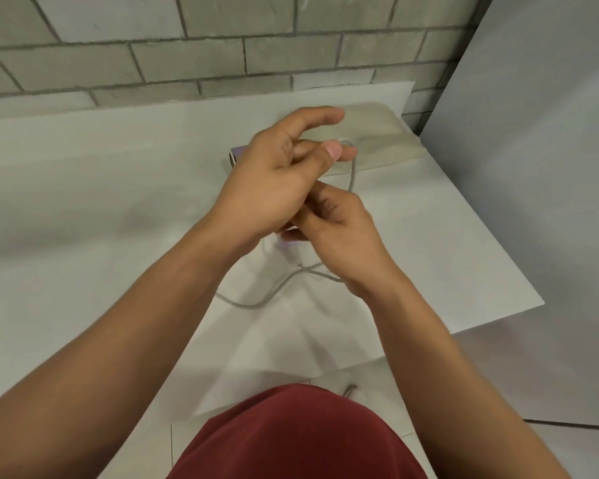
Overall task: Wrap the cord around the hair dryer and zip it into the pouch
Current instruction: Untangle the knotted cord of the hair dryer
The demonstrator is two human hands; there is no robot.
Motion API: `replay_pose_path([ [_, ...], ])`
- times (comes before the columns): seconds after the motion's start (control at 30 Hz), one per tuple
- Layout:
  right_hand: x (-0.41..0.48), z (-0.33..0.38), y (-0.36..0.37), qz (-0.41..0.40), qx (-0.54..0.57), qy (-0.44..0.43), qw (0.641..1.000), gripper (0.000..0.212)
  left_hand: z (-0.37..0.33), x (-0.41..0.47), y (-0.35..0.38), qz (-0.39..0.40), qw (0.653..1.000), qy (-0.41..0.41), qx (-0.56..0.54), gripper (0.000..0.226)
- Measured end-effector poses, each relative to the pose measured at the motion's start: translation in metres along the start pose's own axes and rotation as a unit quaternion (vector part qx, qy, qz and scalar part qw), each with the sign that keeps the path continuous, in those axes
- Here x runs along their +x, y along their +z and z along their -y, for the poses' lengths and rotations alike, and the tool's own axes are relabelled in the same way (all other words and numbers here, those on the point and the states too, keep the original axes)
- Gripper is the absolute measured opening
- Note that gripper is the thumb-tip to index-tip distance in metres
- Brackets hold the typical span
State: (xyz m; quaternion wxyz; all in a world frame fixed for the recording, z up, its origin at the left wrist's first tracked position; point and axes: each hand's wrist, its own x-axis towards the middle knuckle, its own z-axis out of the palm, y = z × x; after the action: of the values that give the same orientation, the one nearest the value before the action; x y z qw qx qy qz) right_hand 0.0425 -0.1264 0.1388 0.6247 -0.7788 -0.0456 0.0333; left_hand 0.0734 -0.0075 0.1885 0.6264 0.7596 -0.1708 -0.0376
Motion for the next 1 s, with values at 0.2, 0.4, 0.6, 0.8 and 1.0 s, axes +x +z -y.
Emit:
replay_pose_path([
  [0.2,0.001,0.013,-0.026,-0.046,0.037,-0.069,0.996,0.020,0.020,0.008,-0.011,0.000,0.998,0.061,0.022,0.058],
  [0.4,-0.007,0.057,-0.105,-0.092,0.106,-0.167,0.976,0.030,0.124,-0.012,-0.033,0.008,0.864,-0.094,0.495,0.084],
  [0.6,-0.007,0.054,-0.185,-0.133,0.080,-0.156,0.975,0.036,0.173,-0.055,-0.047,0.032,0.866,-0.330,0.374,0.031],
  [0.8,0.001,0.015,-0.206,-0.104,0.060,-0.074,0.990,0.034,0.164,-0.083,0.018,0.068,0.874,-0.366,0.312,0.064],
  [1.0,0.012,-0.022,-0.231,-0.058,0.151,0.006,0.987,0.038,0.175,-0.088,0.025,-0.041,0.902,-0.358,0.237,0.013],
])
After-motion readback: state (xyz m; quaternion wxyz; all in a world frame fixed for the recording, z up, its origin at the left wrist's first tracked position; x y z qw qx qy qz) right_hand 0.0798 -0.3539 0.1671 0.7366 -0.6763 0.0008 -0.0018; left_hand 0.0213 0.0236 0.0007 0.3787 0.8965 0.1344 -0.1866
